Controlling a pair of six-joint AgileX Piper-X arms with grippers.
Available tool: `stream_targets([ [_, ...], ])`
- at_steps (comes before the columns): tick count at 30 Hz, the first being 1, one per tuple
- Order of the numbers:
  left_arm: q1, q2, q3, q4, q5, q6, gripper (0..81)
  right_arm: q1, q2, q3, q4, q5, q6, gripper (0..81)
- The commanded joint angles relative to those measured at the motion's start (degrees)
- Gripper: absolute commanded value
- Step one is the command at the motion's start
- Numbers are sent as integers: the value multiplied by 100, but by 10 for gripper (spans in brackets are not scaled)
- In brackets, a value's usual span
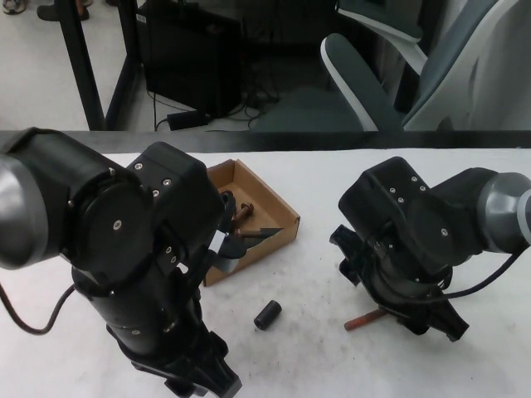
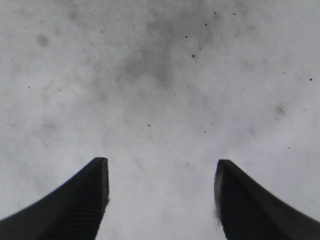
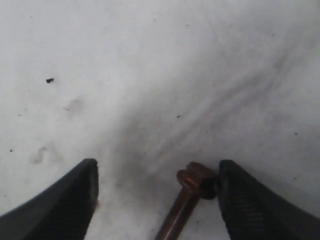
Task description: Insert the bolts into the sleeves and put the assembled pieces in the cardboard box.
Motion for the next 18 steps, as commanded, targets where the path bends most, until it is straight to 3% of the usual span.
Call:
stream_targets([
  [1, -26, -31, -35, 19, -75, 1, 579, 18, 15, 15, 291, -116, -8, 638],
  [12, -26, -31, -35, 19, -75, 1, 579, 198, 15, 15, 359, 123, 177, 638],
  [18, -26, -31, -35, 19, -75, 1, 579, 214, 15, 15, 359, 123, 670, 638],
])
